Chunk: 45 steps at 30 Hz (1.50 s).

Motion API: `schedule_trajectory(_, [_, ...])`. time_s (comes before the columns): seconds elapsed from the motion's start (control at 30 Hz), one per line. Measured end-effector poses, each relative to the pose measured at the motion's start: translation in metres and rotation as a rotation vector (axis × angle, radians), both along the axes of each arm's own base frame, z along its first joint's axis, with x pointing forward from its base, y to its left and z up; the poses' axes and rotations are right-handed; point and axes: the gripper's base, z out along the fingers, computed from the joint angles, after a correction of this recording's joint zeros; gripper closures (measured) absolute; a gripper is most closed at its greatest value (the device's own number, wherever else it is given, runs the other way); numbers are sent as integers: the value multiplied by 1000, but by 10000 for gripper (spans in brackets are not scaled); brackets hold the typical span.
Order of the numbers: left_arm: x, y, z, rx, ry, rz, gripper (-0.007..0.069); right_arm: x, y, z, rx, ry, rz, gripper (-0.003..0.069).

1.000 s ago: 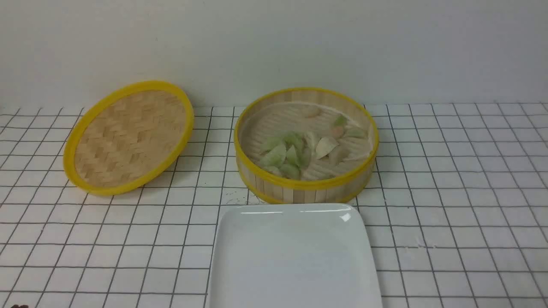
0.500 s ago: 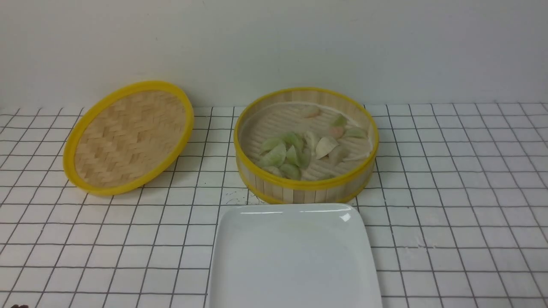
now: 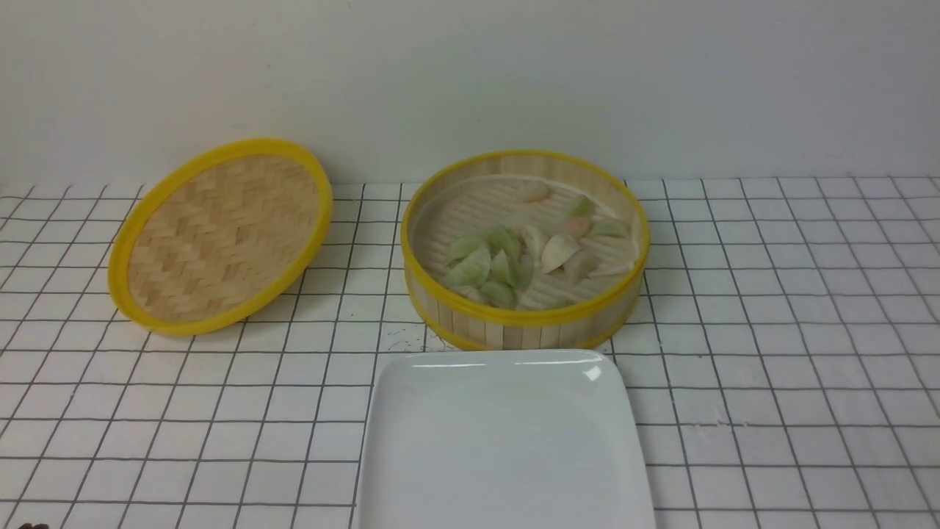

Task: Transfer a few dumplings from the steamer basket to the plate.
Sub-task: Use the right arm to grab a dumpling from inside the steamer

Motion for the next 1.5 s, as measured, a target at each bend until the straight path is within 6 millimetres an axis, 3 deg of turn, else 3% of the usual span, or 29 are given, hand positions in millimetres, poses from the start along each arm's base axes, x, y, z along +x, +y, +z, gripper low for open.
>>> schedule_trajectory(0.23, [0,0,0,0,0,0,631,-3,-4,8,3,-68,-45,669])
schedule_trajectory(0.3, [0,0,0,0,0,0,631,-6,-1,35,-20,-87,-20,669])
schedule_trajectory(0.33, [0,0,0,0,0,0,631,-5,-1,38,-25,-80,-17,669])
schedule_trajectory(0.4, [0,0,0,0,0,0,631,0,5,77,-93,-23,29,669])
schedule_trajectory(0.5, [0,0,0,0,0,0,631,23,15,122,-202,175,130,669])
schedule_trajectory(0.57, [0,0,0,0,0,0,631,57,22,140,-272,410,228,669])
schedule_trajectory(0.6, [0,0,0,0,0,0,631,60,22,142,-278,432,238,669])
schedule_trajectory(0.7, [0,0,0,0,0,0,631,126,30,157,-391,787,414,669])
schedule_trajectory(0.77, [0,0,0,0,0,0,631,139,31,162,-405,840,446,669])
schedule_trajectory(0.8, [0,0,0,0,0,0,631,170,33,161,-409,952,501,669])
schedule_trajectory(0.93, [0,0,0,0,0,0,631,213,43,161,-428,1103,593,669])
schedule_trajectory(1.07, [0,0,0,0,0,0,631,267,87,153,-544,1248,633,669])
schedule_trajectory(1.3, [0,0,0,0,0,0,631,318,162,116,-696,1313,611,653])
schedule_trajectory(1.5, [0,0,0,0,0,0,631,349,208,71,-768,1356,656,522])
